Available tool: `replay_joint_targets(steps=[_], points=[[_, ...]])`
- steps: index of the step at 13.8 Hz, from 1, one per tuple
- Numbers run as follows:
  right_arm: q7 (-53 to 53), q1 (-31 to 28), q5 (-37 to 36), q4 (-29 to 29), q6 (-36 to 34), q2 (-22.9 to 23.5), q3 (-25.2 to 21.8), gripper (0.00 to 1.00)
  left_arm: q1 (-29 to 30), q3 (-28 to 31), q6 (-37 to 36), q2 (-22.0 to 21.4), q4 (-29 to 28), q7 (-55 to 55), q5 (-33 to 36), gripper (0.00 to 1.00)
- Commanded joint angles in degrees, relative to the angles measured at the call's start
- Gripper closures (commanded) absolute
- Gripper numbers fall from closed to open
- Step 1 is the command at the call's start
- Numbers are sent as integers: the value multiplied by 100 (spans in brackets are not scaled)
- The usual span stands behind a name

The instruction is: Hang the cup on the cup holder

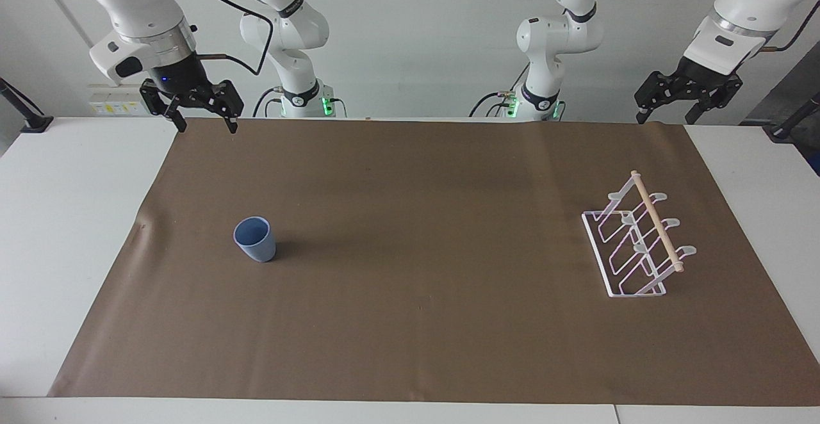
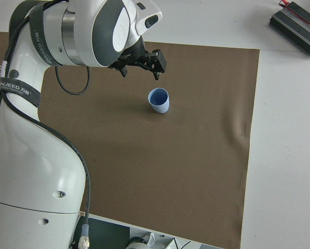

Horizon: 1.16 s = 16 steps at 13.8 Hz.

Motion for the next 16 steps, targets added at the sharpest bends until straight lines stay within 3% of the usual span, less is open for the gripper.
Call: replay_joint_targets(steps=[1, 16], points=[[61, -68, -26, -200, 76, -157, 55, 0, 39, -25, -42, -141, -146, 43, 72, 0], [-17, -112, -26, -401, 85, -253, 20, 0, 39, -25, -33, -141, -146, 43, 72, 0]])
